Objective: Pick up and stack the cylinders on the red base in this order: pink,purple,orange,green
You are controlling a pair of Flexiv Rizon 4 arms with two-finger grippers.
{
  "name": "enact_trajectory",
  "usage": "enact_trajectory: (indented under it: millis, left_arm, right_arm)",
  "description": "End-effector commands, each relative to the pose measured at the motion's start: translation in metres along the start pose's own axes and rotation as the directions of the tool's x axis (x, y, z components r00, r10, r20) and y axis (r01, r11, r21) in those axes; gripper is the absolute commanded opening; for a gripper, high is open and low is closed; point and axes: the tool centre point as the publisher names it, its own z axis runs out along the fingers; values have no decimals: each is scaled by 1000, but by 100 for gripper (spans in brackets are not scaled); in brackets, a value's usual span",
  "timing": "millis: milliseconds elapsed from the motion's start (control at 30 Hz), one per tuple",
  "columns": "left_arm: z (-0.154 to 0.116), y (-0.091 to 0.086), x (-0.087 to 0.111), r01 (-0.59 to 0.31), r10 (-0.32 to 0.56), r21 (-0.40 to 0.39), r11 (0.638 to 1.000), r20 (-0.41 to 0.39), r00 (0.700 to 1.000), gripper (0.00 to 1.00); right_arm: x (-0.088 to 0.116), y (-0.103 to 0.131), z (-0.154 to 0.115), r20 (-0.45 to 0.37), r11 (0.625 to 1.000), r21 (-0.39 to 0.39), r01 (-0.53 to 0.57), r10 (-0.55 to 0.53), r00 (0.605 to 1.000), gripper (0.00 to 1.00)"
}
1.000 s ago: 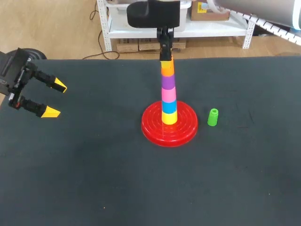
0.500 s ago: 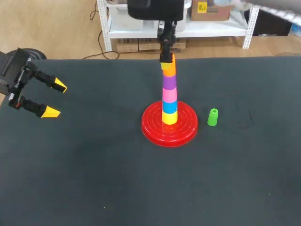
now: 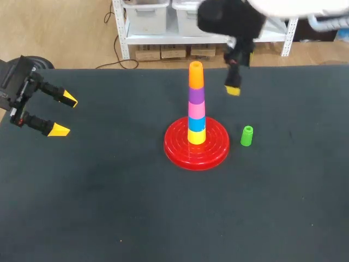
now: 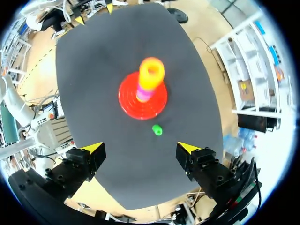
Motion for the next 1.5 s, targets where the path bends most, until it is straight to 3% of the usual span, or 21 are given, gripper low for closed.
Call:
enact_trajectory:
  millis: [33, 200, 567, 900, 1233, 1500]
  left_arm:
    - [0, -1, 1, -3, 3, -3, 1000, 3, 1000, 100]
    - [0, -1, 1, -3, 3, -3, 1000, 3, 1000, 100]
    - [0, -1, 1, -3, 3, -3, 1000, 3, 1000, 100]
    - [0, -1, 1, -3, 3, -3, 1000, 3, 1000, 100]
    - [0, -1, 1, -3, 3, -3, 1000, 3, 1000, 100]
    - [0, -1, 1, -3, 3, -3, 1000, 3, 1000, 100]
  right_arm:
    - [29, -3, 30, 119, 997, 72, -22, 13, 993, 100]
    - [41, -8, 65, 54, 999, 43, -27, 25, 998, 100]
    - [49, -27, 129, 60, 999, -49, 7, -4, 998, 100]
    - [33, -46, 162, 39, 992, -82, 91, -88, 995, 100]
    - [23, -47, 181, -37, 991, -10, 135, -135, 990, 100]
    - [19, -51, 193, -34, 989, -20, 148, -149, 988, 100]
